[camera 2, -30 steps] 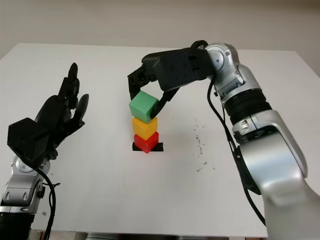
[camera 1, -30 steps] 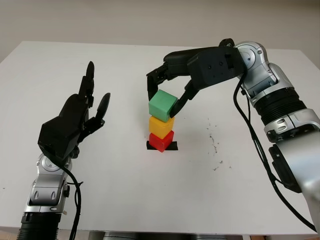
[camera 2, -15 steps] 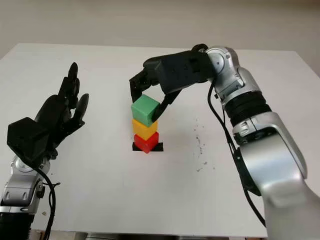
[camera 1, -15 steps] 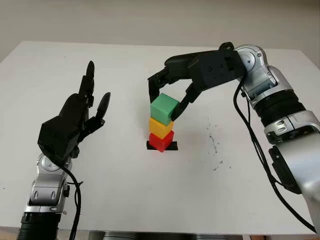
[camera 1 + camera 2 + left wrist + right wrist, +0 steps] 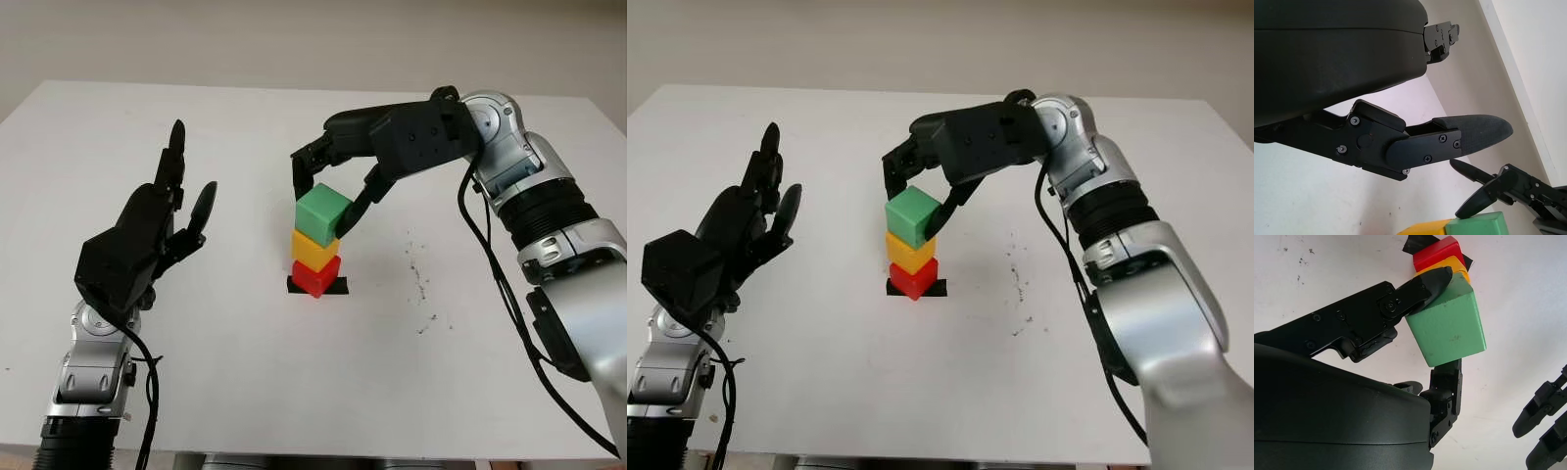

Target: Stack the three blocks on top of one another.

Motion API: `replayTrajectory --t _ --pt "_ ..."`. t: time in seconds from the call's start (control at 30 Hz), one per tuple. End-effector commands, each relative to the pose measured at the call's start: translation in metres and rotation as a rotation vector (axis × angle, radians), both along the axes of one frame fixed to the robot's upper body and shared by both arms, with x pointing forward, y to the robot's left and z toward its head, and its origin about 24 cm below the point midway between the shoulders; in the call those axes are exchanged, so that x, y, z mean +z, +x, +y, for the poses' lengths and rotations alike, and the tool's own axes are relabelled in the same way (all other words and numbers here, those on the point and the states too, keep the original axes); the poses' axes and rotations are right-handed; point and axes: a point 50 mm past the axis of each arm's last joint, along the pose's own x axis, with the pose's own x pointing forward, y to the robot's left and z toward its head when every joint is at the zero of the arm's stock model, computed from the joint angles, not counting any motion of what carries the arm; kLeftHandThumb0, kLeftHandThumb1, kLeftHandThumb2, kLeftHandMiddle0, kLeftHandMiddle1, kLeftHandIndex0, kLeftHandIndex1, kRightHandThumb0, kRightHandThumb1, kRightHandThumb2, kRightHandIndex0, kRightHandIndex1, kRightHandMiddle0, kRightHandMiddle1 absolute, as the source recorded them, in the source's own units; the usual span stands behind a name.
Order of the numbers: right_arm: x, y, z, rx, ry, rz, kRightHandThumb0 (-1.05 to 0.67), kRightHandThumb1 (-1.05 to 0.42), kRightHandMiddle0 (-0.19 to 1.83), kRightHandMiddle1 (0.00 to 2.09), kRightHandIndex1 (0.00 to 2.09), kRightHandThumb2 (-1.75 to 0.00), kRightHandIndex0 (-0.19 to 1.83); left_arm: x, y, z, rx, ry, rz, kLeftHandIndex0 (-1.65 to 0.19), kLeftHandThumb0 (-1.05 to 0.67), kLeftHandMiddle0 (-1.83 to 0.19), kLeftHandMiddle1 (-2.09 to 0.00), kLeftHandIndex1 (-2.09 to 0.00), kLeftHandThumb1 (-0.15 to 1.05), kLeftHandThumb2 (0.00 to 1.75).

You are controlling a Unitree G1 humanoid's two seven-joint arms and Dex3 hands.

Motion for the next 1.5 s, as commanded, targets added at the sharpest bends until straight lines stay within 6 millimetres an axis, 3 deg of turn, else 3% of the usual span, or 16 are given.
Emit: replayTrajectory --t 0.0,0.2,0.53,0.6,0.77,0.93,1.13,1.27,1.47 --pt "0.003 -0.001 -0.002 -0.005 0.020 -0.015 -0.51 -0.89 0.24 1.24 0.02 -0.05 0.27 0.003 -0.002 -0.001 -0.006 0.008 -0.011 0.19 -0.79 0.19 0.00 0.00 1.05 0.61" --pt "0.007 -0.002 -0.002 -0.005 0.024 -0.038 -0.53 -0.88 0.17 1.00 0.01 -0.05 0.19 0.003 -0.002 -0.001 -0.007 0.002 -0.011 0.19 -0.80 0.19 0.00 0.00 1.05 0.61" --pt "0.015 -0.002 -0.004 0.005 0.054 -0.044 -0.64 -0.85 0.11 0.88 0.02 -0.05 0.16 0.003 -0.002 -0.001 -0.008 0.009 -0.012 0.19 -0.79 0.19 0.00 0.00 1.05 0.61" --pt "0.018 -0.003 -0.005 0.010 0.037 -0.037 -0.67 -0.85 0.10 0.77 0.03 -0.05 0.13 0.003 -0.002 -0.001 -0.006 0.011 -0.012 0.19 -0.79 0.19 0.00 0.00 1.05 0.61" --pt "0.041 -0.007 -0.016 0.011 0.072 -0.051 -0.94 -0.94 -0.18 0.17 0.01 -0.07 -0.12 0.003 -0.002 -0.002 -0.007 0.004 -0.013 0.19 -0.78 0.19 0.00 0.00 1.05 0.61" --pt "0.046 -0.007 -0.043 -0.097 0.305 0.034 -1.00 -1.03 -0.19 0.01 0.00 -0.12 -0.19 0.003 -0.002 -0.002 -0.008 0.001 -0.012 0.19 -0.78 0.19 0.00 0.00 1.05 0.62" --pt "0.026 -0.019 -0.076 -0.157 0.548 -0.025 -1.02 -1.05 -0.16 0.04 0.03 -0.57 -0.16 0.002 -0.003 -0.001 -0.006 0.000 -0.008 0.19 -0.78 0.19 0.00 0.00 1.05 0.61" --pt "-0.002 -0.028 -0.090 -0.244 0.801 -0.018 -0.96 -1.05 -0.19 0.02 0.03 -0.62 -0.18 0.001 -0.002 -0.002 -0.001 0.000 -0.007 0.19 -0.79 0.19 0.00 0.00 1.05 0.62" --pt "-0.072 -0.040 -0.097 -0.489 1.066 0.011 -0.88 -1.05 -0.19 0.00 0.00 -0.68 -0.19 -0.002 0.000 -0.003 0.010 -0.019 -0.023 0.19 -0.80 0.19 0.00 0.00 1.05 0.64"
